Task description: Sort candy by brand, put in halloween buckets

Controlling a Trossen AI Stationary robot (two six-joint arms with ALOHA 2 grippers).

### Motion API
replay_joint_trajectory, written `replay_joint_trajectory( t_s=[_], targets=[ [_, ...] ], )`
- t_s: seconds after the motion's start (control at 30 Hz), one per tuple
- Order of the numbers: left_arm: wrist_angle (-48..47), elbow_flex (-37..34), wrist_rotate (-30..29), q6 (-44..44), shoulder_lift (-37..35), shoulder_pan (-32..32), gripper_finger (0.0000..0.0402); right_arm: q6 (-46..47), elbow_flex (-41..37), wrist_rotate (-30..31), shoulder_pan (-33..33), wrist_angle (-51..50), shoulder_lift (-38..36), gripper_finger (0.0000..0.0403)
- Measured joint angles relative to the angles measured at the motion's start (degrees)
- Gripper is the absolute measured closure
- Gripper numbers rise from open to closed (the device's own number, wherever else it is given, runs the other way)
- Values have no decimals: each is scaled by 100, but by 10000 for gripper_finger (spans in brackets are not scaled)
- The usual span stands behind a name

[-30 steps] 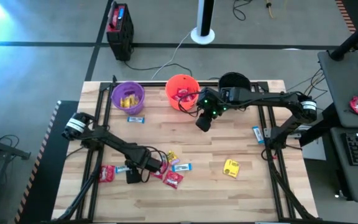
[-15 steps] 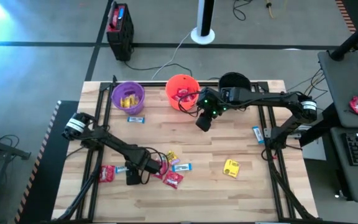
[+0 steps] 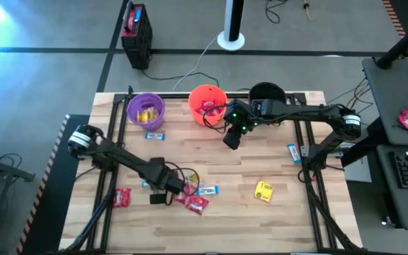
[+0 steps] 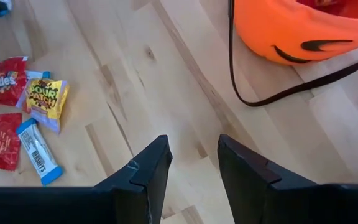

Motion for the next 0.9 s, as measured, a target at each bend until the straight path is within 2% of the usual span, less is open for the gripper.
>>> replay_joint_trajectory(
  t_s=[0.1,0.27,0.43,0.5,0.67,0.8,0.9],
  targets=[
    [2,-1,-336,58,-289,50,397,1,0,97,0,38,0,271],
    [10,-3,-1374,314,-973,106,397,7,0,108,-2,129,0,274],
    [407,-3,-2123,551,-1959,192,401,-2,0,105,-1,329,0,278],
    [696,-3,-2252,692,-2392,218,401,-37,0,54,2,538,0,277],
    [1497,-3,-2272,810,-3422,404,400,-546,0,-513,107,1557,0,269],
    [2349,-6,-2271,833,-4008,525,400,-1069,0,-561,355,2663,0,255],
    [2808,-18,-2279,919,-4276,575,400,-903,0,-567,555,3509,30,236]
  ],
)
